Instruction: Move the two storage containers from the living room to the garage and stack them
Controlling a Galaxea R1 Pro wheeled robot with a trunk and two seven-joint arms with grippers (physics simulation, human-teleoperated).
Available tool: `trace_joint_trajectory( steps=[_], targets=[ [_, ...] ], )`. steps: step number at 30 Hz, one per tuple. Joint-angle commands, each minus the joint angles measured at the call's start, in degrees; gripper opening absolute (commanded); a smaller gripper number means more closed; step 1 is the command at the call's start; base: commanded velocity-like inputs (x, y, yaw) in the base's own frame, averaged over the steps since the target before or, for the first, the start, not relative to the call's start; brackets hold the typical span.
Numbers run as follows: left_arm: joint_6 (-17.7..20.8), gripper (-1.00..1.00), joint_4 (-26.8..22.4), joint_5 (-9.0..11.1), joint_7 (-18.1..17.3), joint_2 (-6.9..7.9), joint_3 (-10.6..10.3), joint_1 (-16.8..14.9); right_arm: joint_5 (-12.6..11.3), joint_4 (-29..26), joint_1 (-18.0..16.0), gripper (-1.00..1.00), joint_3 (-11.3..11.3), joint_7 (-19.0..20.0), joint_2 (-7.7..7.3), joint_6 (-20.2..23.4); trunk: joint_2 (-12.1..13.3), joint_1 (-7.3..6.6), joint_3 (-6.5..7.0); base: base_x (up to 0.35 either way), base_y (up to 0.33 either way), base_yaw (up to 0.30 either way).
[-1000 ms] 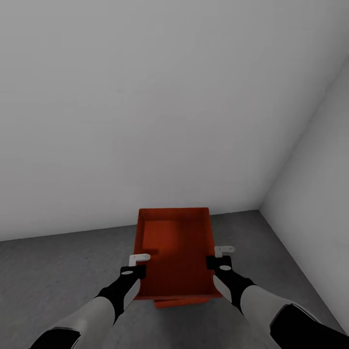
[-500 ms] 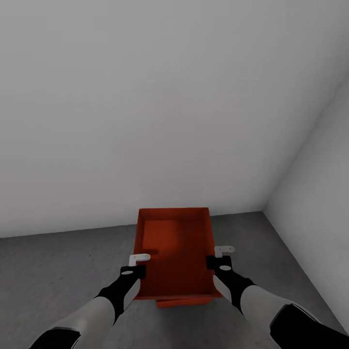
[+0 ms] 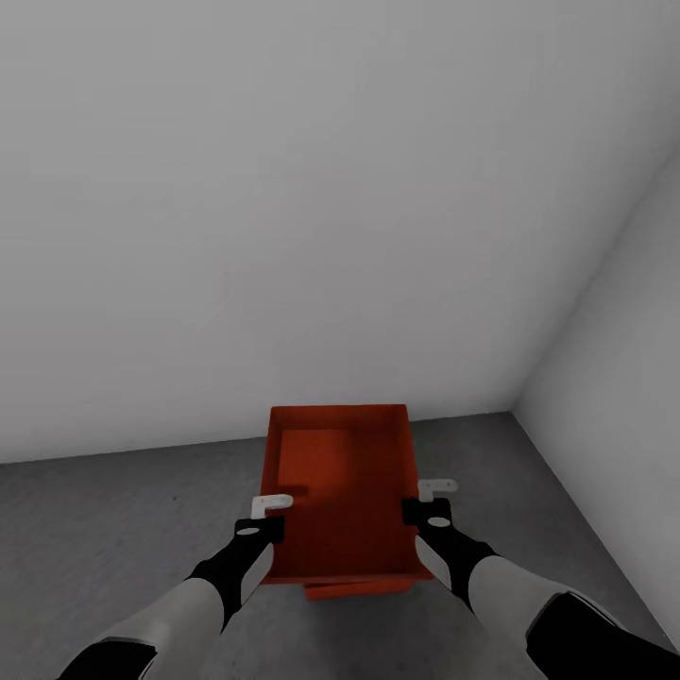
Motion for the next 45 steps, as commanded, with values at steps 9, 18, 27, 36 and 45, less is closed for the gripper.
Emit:
trace_joint_trajectory(
  steps=[9, 18, 27, 36, 45],
  targets=[
    [0.4, -1.0, -0.3, -0.5, 0.8, 0.59, -0.4, 0.0, -1.5, 2.9, 0.0, -1.0, 0.6, -0.2, -0.59, -0.1, -0.1, 0.02, -0.09, 0.0, 0.0, 0.0],
    [0.4, -1.0, -0.3, -0.4, 0.8, 0.59, -0.3, 0.0, -1.5, 2.9, 0.0, -1.0, 0.6, -0.2, -0.59, -0.1, -0.1, 0.02, -0.09, 0.0, 0.0, 0.0],
    [0.4, -1.0, -0.3, -0.4, 0.7, 0.59, -0.4, 0.0, -1.5, 2.9, 0.0, -1.0, 0.6, -0.2, -0.57, -0.1, -0.1, 0.02, -0.09, 0.0, 0.0, 0.0],
    [0.4, -1.0, -0.3, -0.5, 0.8, 0.59, -0.3, 0.0, -1.5, 2.9, 0.0, -1.0, 0.6, -0.2, -0.57, -0.1, -0.1, 0.02, -0.09, 0.0, 0.0, 0.0],
    [0.4, -1.0, -0.4, -0.5, 0.7, 0.59, -0.3, 0.0, -1.5, 2.9, 0.0, -1.0, 0.6, -0.2, -0.58, -0.1, -0.1, 0.02, -0.09, -0.069, -0.019, 0.0]
  ],
)
